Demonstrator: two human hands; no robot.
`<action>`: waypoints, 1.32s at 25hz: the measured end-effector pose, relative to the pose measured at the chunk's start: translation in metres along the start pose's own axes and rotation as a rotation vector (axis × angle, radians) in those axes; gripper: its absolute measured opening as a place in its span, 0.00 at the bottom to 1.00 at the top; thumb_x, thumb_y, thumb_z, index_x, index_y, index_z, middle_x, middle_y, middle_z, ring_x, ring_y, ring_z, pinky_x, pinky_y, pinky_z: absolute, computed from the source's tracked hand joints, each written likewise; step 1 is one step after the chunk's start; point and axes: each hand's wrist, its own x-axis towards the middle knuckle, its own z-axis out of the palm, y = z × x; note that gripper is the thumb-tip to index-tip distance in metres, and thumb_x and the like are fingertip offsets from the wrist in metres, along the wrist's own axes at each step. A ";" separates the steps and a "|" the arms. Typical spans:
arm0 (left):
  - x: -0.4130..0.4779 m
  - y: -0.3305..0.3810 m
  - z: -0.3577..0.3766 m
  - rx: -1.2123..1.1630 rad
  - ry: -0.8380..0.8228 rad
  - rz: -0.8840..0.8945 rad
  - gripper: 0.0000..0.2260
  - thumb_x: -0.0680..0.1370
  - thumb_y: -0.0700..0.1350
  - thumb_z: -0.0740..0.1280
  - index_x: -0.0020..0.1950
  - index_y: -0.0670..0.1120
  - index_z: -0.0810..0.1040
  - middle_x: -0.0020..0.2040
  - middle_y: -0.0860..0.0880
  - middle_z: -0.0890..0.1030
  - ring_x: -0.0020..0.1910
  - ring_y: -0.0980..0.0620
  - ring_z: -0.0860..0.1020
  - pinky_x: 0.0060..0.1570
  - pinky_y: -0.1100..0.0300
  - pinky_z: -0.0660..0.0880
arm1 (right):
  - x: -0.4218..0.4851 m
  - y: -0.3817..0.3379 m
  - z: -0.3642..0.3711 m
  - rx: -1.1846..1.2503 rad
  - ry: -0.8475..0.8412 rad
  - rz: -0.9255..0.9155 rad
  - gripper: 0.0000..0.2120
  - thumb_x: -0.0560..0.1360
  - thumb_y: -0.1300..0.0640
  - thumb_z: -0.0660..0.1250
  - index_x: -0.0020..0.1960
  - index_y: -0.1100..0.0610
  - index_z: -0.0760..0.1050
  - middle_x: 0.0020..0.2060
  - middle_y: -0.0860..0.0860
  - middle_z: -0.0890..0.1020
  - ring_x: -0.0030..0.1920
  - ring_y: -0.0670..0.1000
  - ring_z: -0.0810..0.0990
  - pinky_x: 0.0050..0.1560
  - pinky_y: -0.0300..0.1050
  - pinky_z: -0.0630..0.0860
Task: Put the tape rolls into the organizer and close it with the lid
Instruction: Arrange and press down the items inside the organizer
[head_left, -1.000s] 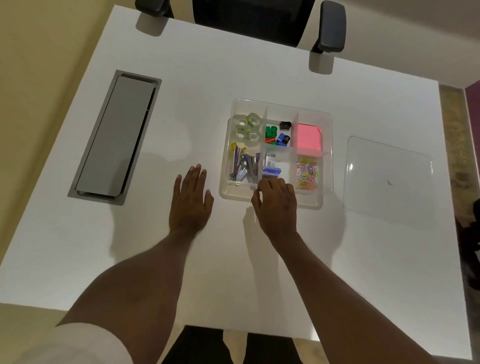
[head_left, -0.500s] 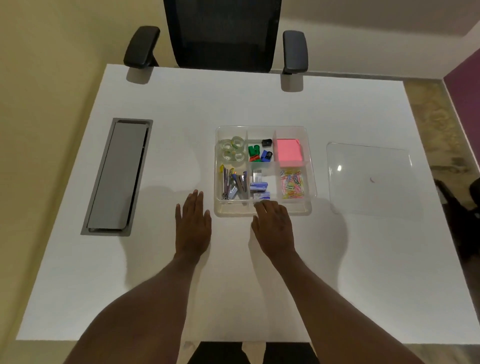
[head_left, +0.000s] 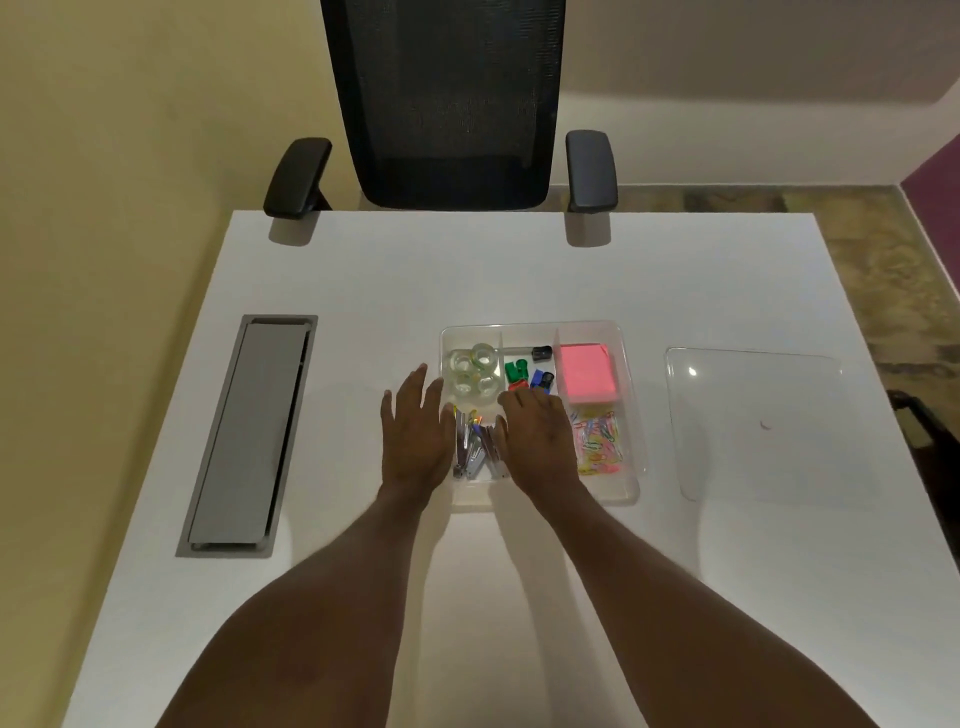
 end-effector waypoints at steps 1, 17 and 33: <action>0.013 0.004 0.002 0.019 -0.009 0.010 0.19 0.87 0.47 0.58 0.78 0.45 0.73 0.84 0.44 0.65 0.85 0.45 0.62 0.85 0.41 0.53 | 0.014 0.002 0.001 0.006 -0.018 0.005 0.11 0.78 0.53 0.63 0.57 0.55 0.78 0.52 0.52 0.81 0.54 0.54 0.78 0.58 0.49 0.74; 0.086 0.031 0.039 0.135 -0.242 -0.164 0.17 0.87 0.49 0.53 0.70 0.49 0.77 0.88 0.47 0.39 0.88 0.48 0.39 0.82 0.29 0.41 | 0.102 0.008 0.030 -0.148 -0.230 -0.053 0.21 0.85 0.46 0.50 0.65 0.54 0.76 0.67 0.50 0.78 0.73 0.58 0.68 0.72 0.62 0.57; 0.082 0.035 0.036 0.002 -0.258 -0.279 0.20 0.88 0.56 0.51 0.79 0.60 0.70 0.88 0.49 0.39 0.88 0.48 0.38 0.81 0.29 0.37 | 0.091 0.015 0.043 -0.161 -0.212 -0.085 0.20 0.82 0.45 0.57 0.70 0.51 0.73 0.72 0.50 0.75 0.74 0.58 0.69 0.72 0.64 0.56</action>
